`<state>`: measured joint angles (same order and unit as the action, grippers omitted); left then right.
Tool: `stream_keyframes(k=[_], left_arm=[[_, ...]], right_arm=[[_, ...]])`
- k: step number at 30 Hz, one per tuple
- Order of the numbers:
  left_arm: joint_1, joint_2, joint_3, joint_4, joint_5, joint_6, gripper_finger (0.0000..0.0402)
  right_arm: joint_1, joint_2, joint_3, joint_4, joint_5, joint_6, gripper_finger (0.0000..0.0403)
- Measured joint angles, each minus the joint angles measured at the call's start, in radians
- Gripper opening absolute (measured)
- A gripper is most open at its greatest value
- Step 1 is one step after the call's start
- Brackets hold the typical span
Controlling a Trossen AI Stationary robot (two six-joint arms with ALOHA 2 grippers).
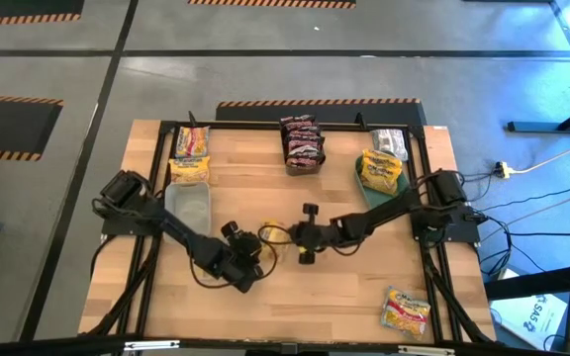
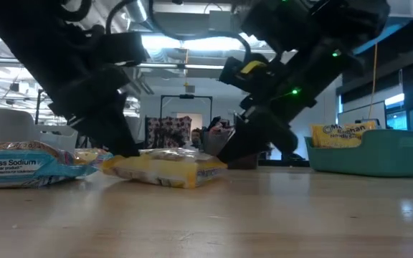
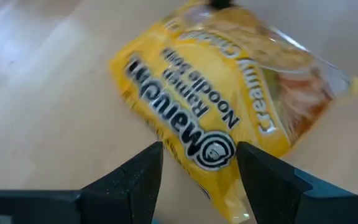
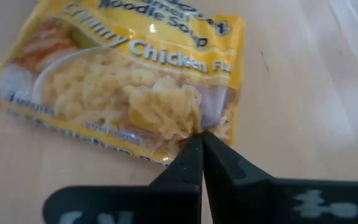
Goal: Sort Maruchan noodles
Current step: Put the yellow noodle pack into the blue bin
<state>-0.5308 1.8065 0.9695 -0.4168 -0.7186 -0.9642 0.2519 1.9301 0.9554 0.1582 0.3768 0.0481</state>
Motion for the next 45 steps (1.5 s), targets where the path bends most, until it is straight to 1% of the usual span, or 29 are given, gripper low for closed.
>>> stream_keyframes(k=[4,9,10,12,16,20,22,26,28,30,32,35,38,40,42,45], left_arm=[[0.033,-0.002,0.000,-0.005,0.003,0.030,0.0202],[0.081,-0.001,-0.001,0.014,-0.060,0.091,0.0202],[0.088,-0.001,-0.001,0.020,-0.062,0.110,0.0202],[0.103,0.000,0.001,0.025,-0.050,0.147,0.0202],[0.112,0.000,0.038,0.022,-0.026,0.224,0.0202],[0.067,-0.029,0.074,-0.011,0.009,0.245,0.0202],[0.034,-0.051,0.076,-0.013,0.004,0.237,0.0202],[-0.046,-0.054,0.075,0.012,-0.008,0.211,0.0202],[-0.078,-0.035,0.073,0.077,-0.022,0.214,0.0202],[-0.093,-0.006,0.065,0.124,-0.027,0.236,0.0202],[-0.096,0.028,0.064,0.172,-0.043,0.255,0.0202],[-0.094,0.072,0.064,0.209,-0.097,0.261,0.0202],[-0.080,0.111,0.064,0.243,-0.103,0.274,0.0202],[-0.074,0.130,0.064,0.251,-0.097,0.285,0.0202],[-0.071,0.145,0.064,0.256,-0.096,0.290,0.0202],[-0.074,0.160,0.065,0.264,-0.102,0.312,0.0202]], right_arm=[[0.061,-0.002,-0.002,-0.013,0.025,0.052,0.0001],[0.135,0.000,0.000,0.027,-0.062,0.055,0.0001],[0.144,0.000,0.003,0.032,-0.083,0.051,0.0001],[0.156,0.001,0.024,0.009,-0.080,0.040,0.0001],[0.164,-0.038,0.079,-0.112,-0.026,0.022,0.0001],[0.167,-0.116,0.134,-0.240,0.041,0.023,0.0001],[0.158,-0.143,0.143,-0.278,0.087,0.023,0.0001],[0.119,-0.177,0.147,-0.265,0.180,0.052,0.0001],[0.091,-0.177,0.147,-0.266,0.186,0.061,0.0004],[0.062,-0.173,0.145,-0.268,0.153,0.074,0.0020],[0.029,-0.160,0.146,-0.252,0.105,0.100,0.0050],[-0.013,-0.145,0.146,-0.239,0.049,0.106,0.0113],[-0.055,-0.136,0.144,-0.225,-0.008,0.105,0.0176],[-0.086,-0.124,0.146,-0.205,-0.067,0.105,0.0210],[-0.112,-0.114,0.144,-0.204,-0.120,0.105,0.0234],[-0.147,-0.094,0.143,-0.208,-0.184,0.105,0.0254]])
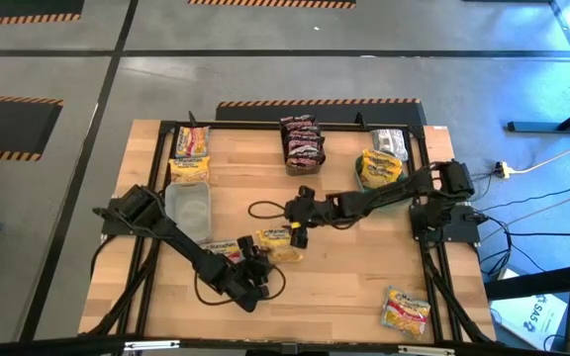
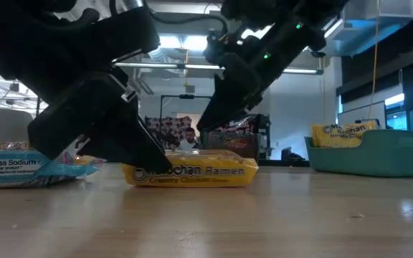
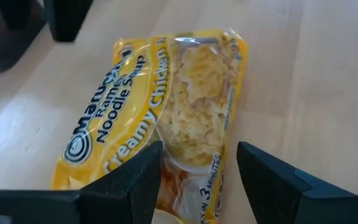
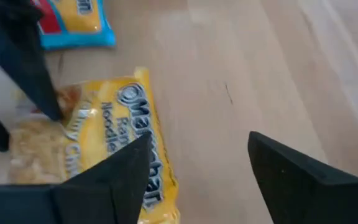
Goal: Sort Maruchan noodles
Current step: Put the yellow noodle pack into the blue bin
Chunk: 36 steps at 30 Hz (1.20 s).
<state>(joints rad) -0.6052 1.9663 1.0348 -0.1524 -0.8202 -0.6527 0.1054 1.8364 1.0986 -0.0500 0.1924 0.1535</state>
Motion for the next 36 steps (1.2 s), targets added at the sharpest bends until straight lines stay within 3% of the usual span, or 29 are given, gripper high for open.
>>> stream_keyframes(k=[11,19,23,28,36], left_arm=[[-0.020,0.002,0.000,0.014,0.008,0.029,0.0202],[-0.016,0.003,0.000,0.018,0.004,0.036,0.0202],[-0.016,0.003,-0.001,0.014,0.003,0.038,0.0202],[-0.016,0.003,-0.001,0.012,0.001,0.039,0.0202],[-0.016,0.004,-0.001,0.011,-0.001,0.059,0.0202]], right_arm=[[-0.097,0.071,0.001,0.049,-0.349,0.072,0.0254],[-0.128,0.116,0.001,0.114,-0.520,0.184,0.0261],[-0.125,0.170,0.017,0.124,-0.535,0.214,0.0262],[-0.129,0.209,0.037,0.130,-0.642,0.242,0.0262],[-0.126,0.210,0.036,0.126,-0.806,0.291,0.0262]])
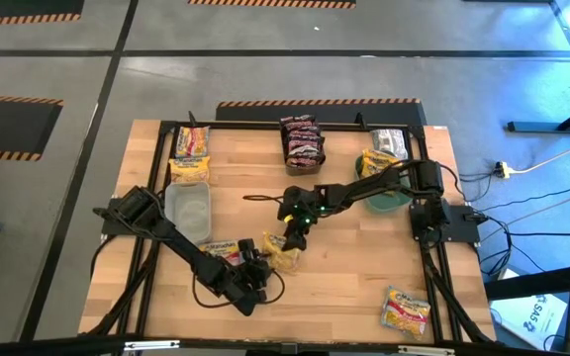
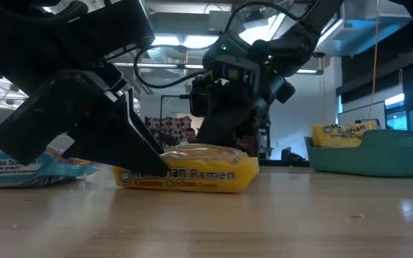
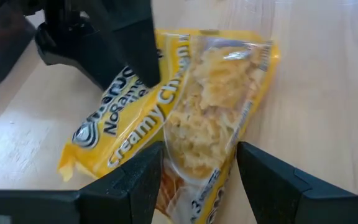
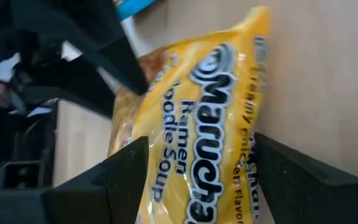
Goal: Sort Maruchan noodles
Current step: Put the yellow noodle pack into the blue bin
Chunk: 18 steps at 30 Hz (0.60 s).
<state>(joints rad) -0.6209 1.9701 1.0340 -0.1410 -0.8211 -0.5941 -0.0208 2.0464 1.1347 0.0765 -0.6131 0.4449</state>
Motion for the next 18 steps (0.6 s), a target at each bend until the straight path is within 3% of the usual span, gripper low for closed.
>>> stream_keyframes(k=[18], left_arm=[[0.003,0.000,-0.001,0.030,-0.031,0.135,0.0202]], right_arm=[[0.000,0.002,-0.003,0.053,-0.079,0.079,0.0262]])
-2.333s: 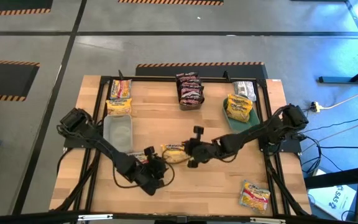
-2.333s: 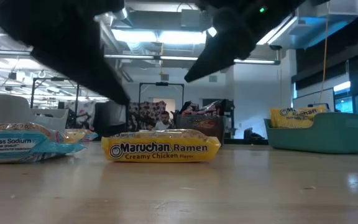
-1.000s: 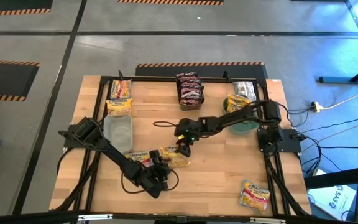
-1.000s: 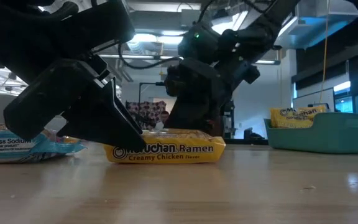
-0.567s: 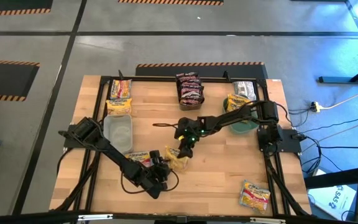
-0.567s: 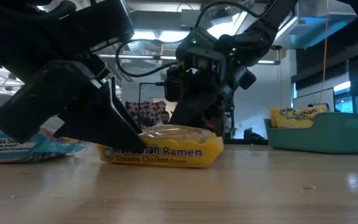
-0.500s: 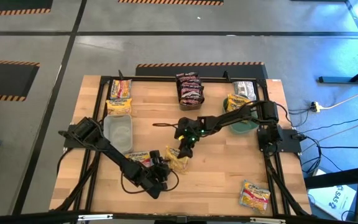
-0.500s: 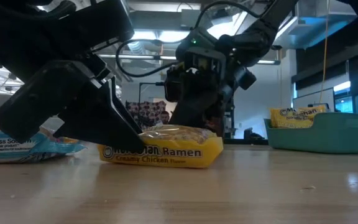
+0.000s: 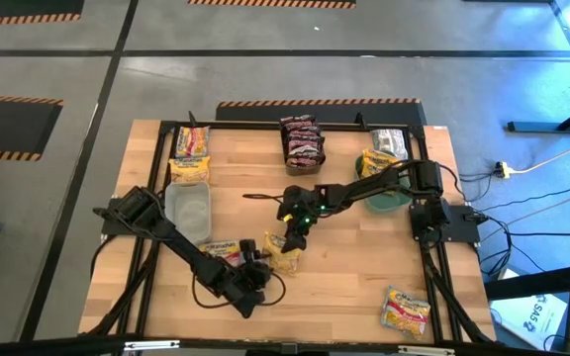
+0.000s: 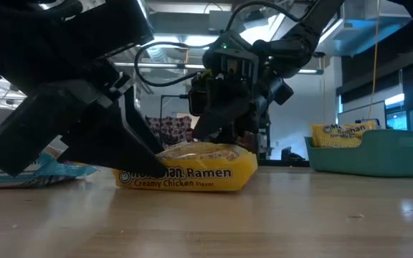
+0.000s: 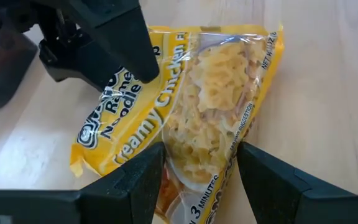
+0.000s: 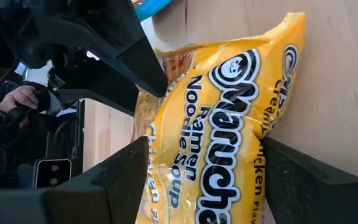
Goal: Sort Maruchan noodles
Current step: Put the yellow noodle pack into the blue bin
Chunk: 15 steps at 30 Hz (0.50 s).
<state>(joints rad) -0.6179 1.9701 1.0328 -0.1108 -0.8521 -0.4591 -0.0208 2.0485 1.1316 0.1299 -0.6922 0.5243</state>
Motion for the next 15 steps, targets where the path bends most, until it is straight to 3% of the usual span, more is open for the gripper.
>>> stream_keyframes(k=[10,15], left_arm=[[-0.006,0.000,0.000,-0.004,-0.137,0.074,0.0202],[0.004,0.000,0.000,-0.003,-0.140,0.086,0.0202]], right_arm=[[0.003,-0.011,0.048,-0.003,-0.036,-0.001,0.0262],[0.003,-0.011,0.069,-0.063,0.033,-0.002,0.0262]])
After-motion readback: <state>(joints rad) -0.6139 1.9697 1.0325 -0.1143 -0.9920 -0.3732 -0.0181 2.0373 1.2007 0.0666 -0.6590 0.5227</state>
